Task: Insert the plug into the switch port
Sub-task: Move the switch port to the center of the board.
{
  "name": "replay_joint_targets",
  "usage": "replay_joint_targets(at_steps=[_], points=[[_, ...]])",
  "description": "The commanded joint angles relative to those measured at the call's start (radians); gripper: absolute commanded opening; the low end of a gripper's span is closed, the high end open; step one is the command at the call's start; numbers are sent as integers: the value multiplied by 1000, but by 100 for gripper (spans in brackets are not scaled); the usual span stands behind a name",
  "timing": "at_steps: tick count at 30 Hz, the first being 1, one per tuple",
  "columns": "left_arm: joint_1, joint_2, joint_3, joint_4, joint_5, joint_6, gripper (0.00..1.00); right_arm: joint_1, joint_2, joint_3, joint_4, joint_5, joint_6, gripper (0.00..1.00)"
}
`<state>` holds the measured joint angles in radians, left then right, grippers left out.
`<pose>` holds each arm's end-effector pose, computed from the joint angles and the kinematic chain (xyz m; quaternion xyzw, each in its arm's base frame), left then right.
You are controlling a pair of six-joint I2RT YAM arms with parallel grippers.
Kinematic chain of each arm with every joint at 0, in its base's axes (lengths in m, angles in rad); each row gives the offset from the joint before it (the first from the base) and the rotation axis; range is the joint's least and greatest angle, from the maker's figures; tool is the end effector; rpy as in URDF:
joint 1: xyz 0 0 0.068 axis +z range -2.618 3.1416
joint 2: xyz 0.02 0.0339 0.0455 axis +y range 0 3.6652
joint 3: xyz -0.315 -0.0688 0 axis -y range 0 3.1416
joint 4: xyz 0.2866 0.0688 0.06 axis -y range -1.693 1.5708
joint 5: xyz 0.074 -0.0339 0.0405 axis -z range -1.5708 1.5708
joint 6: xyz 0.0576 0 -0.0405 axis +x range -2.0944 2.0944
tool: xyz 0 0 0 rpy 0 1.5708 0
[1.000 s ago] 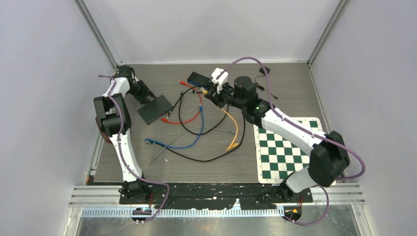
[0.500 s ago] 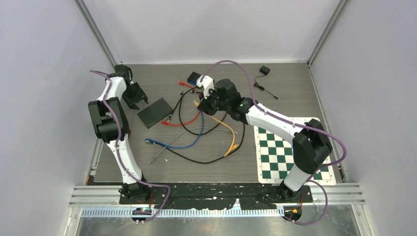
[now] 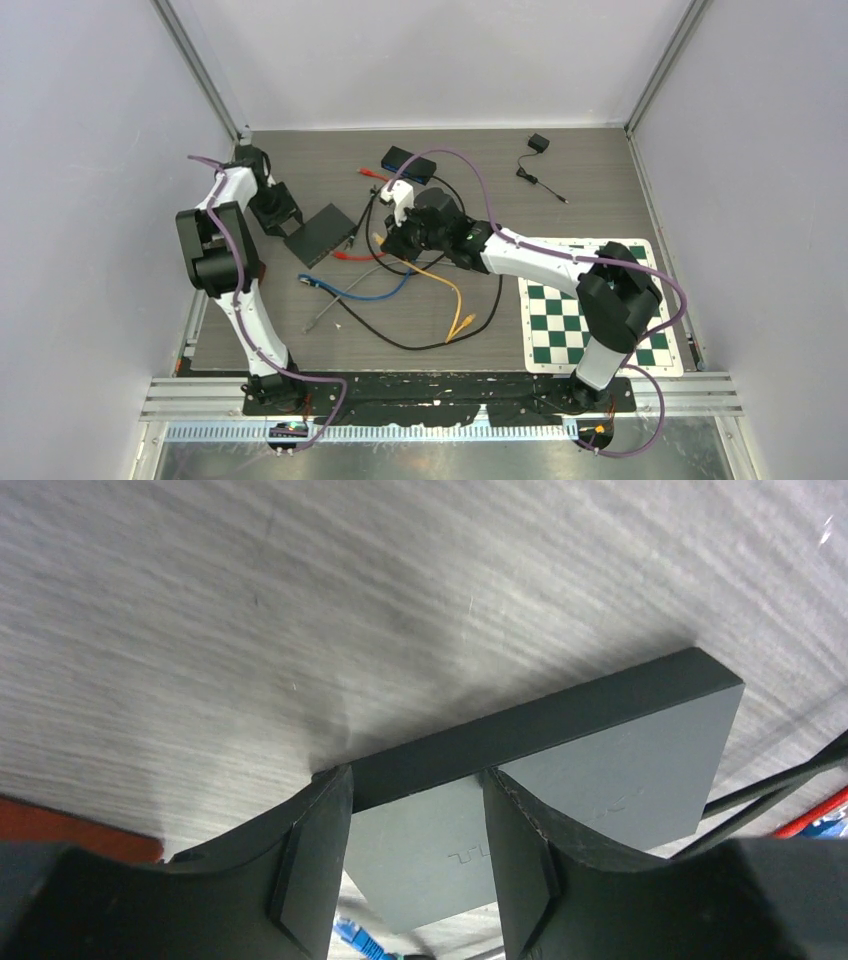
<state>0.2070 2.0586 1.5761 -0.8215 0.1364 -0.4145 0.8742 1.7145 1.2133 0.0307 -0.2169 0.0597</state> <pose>0.4752 0.0918 0.1855 -0.2937 0.9442 -0.0809 0.1250 0.2865 0.3619 0.2811 -0.3876 0.7557 0.3164 0.4226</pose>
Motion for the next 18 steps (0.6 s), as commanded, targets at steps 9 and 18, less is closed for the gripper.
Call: replay_joint_targets(at_steps=[9, 18], points=[[-1, -246, -236, 94, 111, -42, 54, 44, 152, 236, -206, 126, -127, 5], [-1, -216, -271, 121, 91, -83, 53, 147, 444, 569, -375, 198, -172, 5]])
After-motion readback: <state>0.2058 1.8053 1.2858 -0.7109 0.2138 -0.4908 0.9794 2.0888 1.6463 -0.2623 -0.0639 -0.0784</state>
